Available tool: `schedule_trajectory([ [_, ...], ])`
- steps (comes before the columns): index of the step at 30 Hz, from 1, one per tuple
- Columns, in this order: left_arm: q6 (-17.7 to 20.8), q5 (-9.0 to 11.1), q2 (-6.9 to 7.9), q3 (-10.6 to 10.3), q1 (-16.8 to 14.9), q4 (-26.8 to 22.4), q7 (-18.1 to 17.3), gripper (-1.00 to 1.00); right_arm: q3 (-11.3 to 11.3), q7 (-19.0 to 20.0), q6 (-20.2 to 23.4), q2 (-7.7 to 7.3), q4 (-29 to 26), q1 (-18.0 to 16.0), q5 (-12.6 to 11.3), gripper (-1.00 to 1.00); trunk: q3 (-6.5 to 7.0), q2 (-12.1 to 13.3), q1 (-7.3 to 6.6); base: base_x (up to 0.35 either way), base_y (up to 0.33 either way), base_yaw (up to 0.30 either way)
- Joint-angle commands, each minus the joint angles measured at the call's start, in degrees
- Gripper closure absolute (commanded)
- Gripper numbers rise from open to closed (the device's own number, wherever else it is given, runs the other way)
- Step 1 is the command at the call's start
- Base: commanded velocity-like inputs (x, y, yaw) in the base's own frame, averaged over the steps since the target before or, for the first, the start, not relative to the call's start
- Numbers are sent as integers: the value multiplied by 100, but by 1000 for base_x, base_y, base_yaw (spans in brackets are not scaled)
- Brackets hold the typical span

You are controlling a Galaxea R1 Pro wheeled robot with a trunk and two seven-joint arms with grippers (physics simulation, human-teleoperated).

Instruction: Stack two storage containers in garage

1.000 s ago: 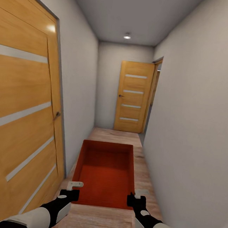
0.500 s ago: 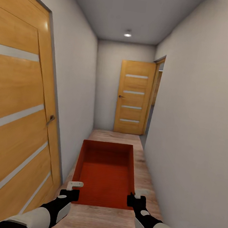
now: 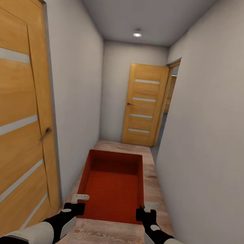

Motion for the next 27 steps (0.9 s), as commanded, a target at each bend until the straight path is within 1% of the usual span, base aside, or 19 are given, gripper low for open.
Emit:
schedule_trajectory([
  [1, -27, 59, 2, 309, -6, 15, 85, 100, 121, -31, -55, 0, 12, -3, -197, 100, -2, -4, 5, 322, 0, 0],
  [27, -26, 59, 1, 309, -6, 15, 85, 100, 118, -31, -55, 2, 12, 2, -196, 100, -2, -4, 5, 323, 0, 0],
])
